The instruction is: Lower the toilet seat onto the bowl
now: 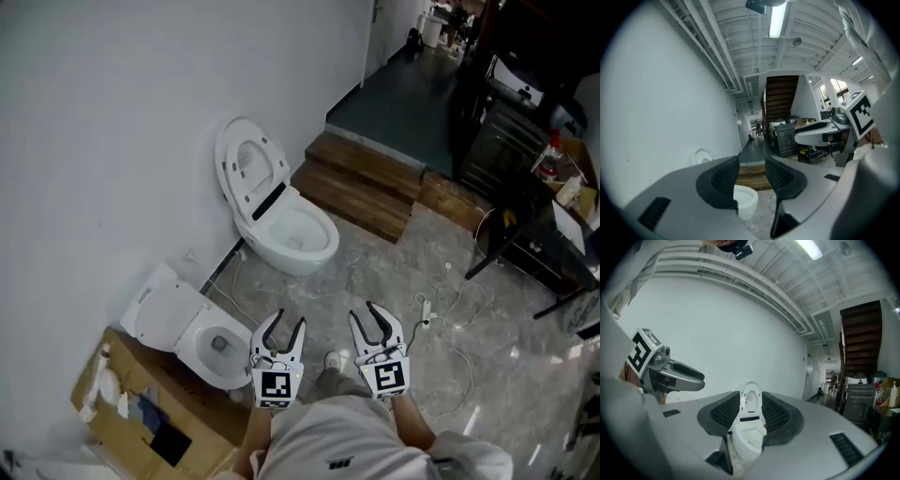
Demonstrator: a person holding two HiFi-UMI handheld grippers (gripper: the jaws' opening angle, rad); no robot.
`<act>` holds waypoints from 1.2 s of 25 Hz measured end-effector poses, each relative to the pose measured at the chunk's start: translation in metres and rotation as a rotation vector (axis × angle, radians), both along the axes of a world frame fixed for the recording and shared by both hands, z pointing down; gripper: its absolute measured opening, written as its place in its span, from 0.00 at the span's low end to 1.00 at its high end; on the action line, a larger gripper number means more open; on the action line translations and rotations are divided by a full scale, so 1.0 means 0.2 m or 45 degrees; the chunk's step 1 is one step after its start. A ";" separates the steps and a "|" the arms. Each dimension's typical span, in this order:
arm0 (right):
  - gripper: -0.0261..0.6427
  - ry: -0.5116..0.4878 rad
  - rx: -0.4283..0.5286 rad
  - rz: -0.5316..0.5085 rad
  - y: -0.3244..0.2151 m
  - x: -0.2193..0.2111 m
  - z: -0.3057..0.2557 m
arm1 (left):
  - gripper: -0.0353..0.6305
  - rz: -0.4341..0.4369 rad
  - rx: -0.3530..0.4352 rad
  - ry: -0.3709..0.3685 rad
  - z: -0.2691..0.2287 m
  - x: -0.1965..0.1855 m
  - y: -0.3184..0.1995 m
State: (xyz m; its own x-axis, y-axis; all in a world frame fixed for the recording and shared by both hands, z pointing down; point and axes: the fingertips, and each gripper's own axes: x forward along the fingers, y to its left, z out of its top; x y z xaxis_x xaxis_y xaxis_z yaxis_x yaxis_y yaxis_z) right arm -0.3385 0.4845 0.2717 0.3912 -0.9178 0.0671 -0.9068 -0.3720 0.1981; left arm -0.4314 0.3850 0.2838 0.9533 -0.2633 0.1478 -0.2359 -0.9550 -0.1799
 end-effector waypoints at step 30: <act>0.26 -0.043 -0.084 -0.229 -0.51 1.02 0.11 | 0.34 -0.181 0.006 -0.020 0.00 0.98 -0.43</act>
